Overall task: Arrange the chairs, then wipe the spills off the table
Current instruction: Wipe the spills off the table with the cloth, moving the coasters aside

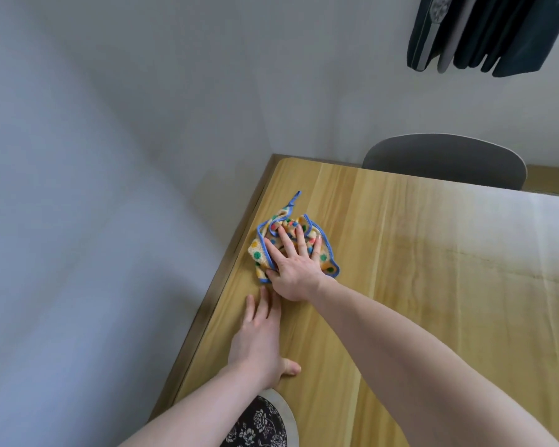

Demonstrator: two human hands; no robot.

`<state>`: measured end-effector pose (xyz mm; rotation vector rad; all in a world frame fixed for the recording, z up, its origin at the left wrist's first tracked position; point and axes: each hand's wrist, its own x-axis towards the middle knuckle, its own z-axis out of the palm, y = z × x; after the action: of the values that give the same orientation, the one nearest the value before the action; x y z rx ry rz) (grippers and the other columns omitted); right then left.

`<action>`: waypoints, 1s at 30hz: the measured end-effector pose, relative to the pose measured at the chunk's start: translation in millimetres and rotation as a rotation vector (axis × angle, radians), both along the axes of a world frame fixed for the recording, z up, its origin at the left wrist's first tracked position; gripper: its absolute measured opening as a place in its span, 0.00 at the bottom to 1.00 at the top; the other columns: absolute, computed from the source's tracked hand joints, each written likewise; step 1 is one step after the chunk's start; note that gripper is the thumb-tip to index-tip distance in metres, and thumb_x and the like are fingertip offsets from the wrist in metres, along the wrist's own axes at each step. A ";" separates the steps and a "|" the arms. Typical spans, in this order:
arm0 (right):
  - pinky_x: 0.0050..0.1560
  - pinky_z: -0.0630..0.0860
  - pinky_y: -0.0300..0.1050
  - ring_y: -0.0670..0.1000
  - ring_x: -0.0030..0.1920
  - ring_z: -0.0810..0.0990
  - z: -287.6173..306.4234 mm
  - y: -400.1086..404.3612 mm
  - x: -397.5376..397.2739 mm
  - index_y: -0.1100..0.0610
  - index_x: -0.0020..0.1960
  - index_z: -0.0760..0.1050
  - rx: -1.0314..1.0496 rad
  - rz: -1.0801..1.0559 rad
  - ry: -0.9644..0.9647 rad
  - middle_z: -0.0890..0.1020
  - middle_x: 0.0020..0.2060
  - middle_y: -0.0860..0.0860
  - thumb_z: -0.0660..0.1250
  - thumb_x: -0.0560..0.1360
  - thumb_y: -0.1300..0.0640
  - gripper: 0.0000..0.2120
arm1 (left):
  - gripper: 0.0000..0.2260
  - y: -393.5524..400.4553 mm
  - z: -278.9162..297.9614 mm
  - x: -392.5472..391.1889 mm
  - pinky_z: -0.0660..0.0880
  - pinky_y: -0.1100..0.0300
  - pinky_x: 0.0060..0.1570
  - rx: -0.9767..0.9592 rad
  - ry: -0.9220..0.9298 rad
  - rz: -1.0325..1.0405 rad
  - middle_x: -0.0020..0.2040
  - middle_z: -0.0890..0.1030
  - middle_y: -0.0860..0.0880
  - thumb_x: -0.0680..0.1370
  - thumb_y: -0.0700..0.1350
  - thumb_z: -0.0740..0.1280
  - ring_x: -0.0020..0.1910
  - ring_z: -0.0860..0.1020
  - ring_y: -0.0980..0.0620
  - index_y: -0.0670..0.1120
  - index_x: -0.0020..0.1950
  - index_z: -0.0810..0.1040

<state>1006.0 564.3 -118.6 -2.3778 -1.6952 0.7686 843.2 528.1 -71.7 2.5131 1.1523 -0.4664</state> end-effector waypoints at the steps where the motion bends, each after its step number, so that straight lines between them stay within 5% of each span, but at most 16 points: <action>1: 0.72 0.26 0.71 0.58 0.78 0.24 0.6 -2.7 1.2 0.40 0.83 0.39 0.014 0.000 0.000 0.34 0.82 0.47 0.52 0.82 0.40 0.34 | 0.63 0.0 0.1 0.7 0.64 0.55 0.75 0.002 0.010 -0.001 0.82 0.36 0.55 0.65 0.65 0.78 0.81 0.36 0.49 0.52 0.82 0.36; 10: 0.77 0.30 0.65 0.51 0.81 0.31 -1.6 -82.2 52.8 0.35 0.82 0.43 0.075 -0.126 -0.031 0.39 0.82 0.39 0.52 0.81 0.39 0.32 | 0.64 2.8 4.3 8.4 0.60 0.52 0.77 0.009 0.094 -0.024 0.82 0.34 0.50 0.64 0.64 0.79 0.81 0.38 0.44 0.47 0.82 0.37; 16: 0.77 0.28 0.63 0.48 0.79 0.27 -0.9 -127.0 111.6 0.31 0.80 0.37 0.005 -0.243 -0.051 0.34 0.81 0.38 0.49 0.82 0.35 0.31 | 0.65 4.4 1.4 8.2 0.65 0.54 0.75 0.016 0.103 -0.035 0.81 0.33 0.49 0.62 0.67 0.78 0.81 0.39 0.44 0.48 0.82 0.37; 30: 0.74 0.28 0.70 0.55 0.79 0.26 2.1 -38.3 68.9 0.35 0.82 0.41 -0.009 -0.234 -0.024 0.33 0.81 0.42 0.50 0.81 0.38 0.32 | 0.64 5.9 -1.2 10.5 0.51 0.50 0.80 0.036 0.145 -0.031 0.82 0.37 0.45 0.63 0.65 0.79 0.81 0.41 0.39 0.45 0.83 0.39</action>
<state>1074.9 526.0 -116.5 -2.5404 -1.3894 0.7128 853.7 534.0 -72.9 2.5668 1.1851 -0.6508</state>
